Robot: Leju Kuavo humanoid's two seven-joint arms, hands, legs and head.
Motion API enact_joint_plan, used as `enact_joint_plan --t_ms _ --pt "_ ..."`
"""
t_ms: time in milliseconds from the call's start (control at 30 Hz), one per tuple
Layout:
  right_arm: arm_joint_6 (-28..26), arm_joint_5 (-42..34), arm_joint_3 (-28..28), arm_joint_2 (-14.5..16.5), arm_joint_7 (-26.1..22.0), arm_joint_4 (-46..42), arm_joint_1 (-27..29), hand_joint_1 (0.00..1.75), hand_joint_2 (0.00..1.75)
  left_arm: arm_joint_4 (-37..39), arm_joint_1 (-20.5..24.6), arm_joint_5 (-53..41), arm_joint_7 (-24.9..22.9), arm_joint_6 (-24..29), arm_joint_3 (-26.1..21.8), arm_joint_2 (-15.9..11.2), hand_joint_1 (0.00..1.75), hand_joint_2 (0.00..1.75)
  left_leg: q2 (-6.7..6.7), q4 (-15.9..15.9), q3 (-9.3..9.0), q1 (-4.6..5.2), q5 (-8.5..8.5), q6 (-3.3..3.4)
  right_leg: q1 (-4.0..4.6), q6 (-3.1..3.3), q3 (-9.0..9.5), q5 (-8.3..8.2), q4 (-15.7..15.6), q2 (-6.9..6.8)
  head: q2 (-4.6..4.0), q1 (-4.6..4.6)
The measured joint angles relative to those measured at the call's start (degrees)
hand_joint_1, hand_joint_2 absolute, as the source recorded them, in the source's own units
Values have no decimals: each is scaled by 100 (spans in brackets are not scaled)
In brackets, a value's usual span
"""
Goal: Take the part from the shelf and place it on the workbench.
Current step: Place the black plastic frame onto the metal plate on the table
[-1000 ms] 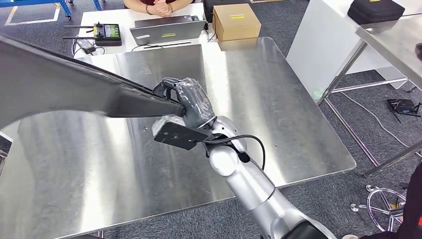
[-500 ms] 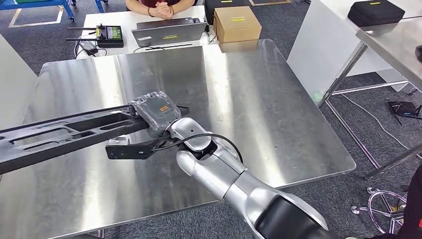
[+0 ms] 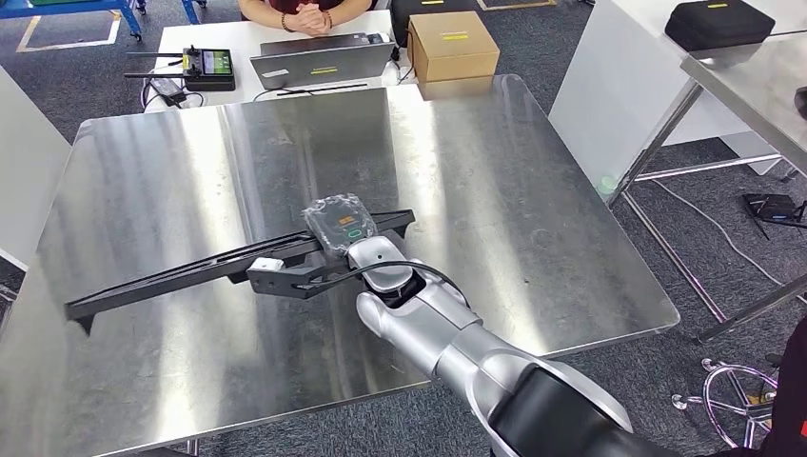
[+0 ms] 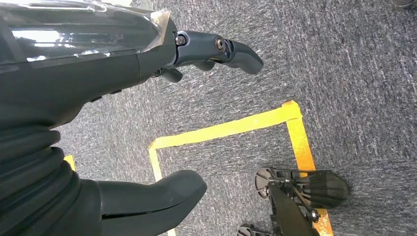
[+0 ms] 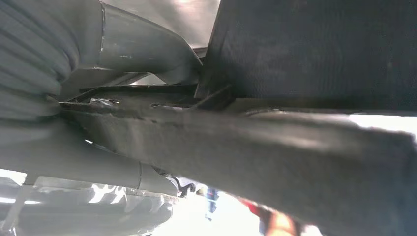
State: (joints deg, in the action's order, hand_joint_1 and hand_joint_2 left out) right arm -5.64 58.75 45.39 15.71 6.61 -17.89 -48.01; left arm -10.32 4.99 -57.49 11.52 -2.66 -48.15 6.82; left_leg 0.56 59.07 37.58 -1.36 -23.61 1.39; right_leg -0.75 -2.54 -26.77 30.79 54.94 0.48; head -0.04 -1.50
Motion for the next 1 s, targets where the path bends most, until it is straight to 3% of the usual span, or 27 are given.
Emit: enact_joint_plan --t_ms 167,433,567,1000 --pt "275 115 -7 -278 567 208 -21 175 175 0 -8 -4 -17 4 -1 8 0 175 0 0 0 1 1 1 -1 -1 2 -1 0 0 0 -1" --pt "458 208 -6 -525 984 372 -25 175 175 0 -15 -2 -20 6 -5 28 0 175 1 1 -4 5 0 0 0 -3 4 -3 0 -2 0 1" --pt "481 277 -8 -622 1128 423 -30 0 0 0 -17 -2 -25 11 -9 49 0 175 -2 -1 -5 4 0 0 3 -2 5 -2 0 -3 0 1" --pt "487 369 -64 -660 1154 443 -28 0 0 0 -16 -30 -63 229 -21 73 0 175 -3 -2 -6 2 0 0 3 -2 5 -2 1 -2 0 2"
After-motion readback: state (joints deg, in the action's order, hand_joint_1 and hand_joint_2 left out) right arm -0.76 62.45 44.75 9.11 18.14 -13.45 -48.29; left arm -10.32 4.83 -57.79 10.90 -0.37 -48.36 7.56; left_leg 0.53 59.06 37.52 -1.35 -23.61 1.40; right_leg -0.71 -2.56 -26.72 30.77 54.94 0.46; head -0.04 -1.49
